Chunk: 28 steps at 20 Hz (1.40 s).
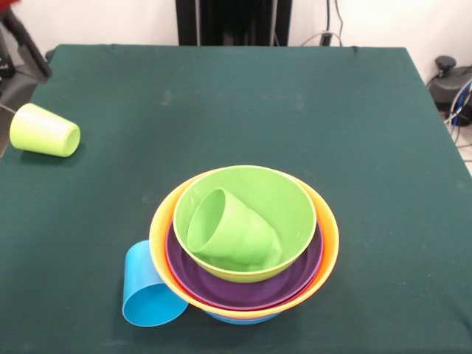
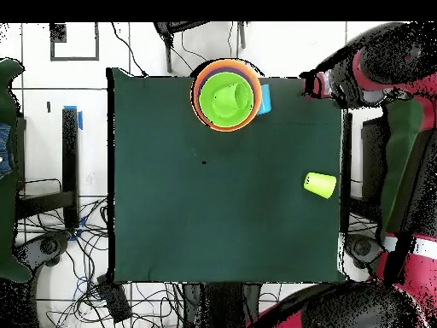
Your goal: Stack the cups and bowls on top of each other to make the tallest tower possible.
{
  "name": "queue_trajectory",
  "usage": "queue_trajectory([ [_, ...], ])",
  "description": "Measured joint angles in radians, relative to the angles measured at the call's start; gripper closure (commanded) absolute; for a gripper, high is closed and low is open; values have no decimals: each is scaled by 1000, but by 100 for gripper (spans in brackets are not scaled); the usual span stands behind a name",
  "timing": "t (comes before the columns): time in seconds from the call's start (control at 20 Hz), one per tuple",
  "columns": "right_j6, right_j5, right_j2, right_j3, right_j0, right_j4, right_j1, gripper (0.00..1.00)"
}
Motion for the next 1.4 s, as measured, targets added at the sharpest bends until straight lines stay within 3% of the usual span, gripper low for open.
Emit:
queue_trajectory([
  [0.3,-7,0,15,-50,0,0,104,0],
  [0.65,-7,0,19,-63,1,0,166,0],
  [1.4,-7,-7,21,-53,-4,0,181,0],
])
